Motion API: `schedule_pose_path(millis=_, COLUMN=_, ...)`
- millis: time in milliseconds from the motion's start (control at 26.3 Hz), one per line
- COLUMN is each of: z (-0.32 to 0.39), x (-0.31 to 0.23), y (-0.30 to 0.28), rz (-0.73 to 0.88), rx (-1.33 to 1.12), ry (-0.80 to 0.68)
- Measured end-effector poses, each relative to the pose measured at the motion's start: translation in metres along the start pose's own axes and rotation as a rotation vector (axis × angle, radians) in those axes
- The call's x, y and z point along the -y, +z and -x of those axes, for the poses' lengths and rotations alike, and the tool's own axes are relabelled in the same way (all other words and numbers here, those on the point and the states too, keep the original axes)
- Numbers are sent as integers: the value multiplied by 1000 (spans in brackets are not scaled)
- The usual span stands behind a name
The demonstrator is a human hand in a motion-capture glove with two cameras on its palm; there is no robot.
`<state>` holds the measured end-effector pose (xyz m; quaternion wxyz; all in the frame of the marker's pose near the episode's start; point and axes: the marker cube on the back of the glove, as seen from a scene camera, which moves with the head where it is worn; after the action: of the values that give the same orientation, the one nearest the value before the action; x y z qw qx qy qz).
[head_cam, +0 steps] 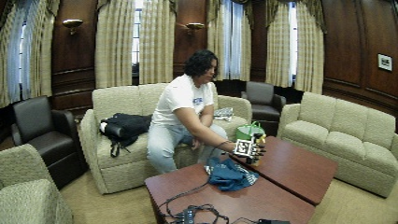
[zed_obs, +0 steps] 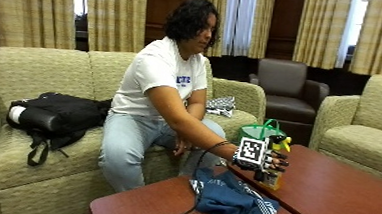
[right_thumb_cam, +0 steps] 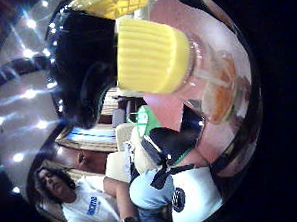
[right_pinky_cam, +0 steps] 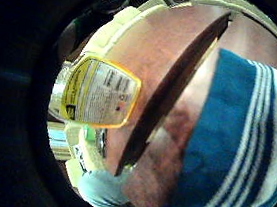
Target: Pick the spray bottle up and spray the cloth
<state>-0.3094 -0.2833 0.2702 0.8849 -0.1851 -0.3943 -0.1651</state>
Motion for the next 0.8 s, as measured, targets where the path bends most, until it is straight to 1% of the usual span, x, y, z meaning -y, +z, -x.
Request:
schedule_pose_path(millis=76, z=-7, x=-2, y=-1, rz=-42, rx=-127, ry=6)
schedule_pose_path(millis=152, z=-8, x=-10, y=-4, rz=-53, rx=-201, ry=10)
schedule_pose_path(millis=305, z=-5, x=-33, y=-22, rz=-37, rx=-263, ry=14)
schedule_pose_path(millis=495, z=4, x=-63, y=-42, rz=-41, rx=-282, ry=15)
schedule_pose_path(millis=800, z=19, x=-111, y=-60, rz=3, rx=-443, ry=-43)
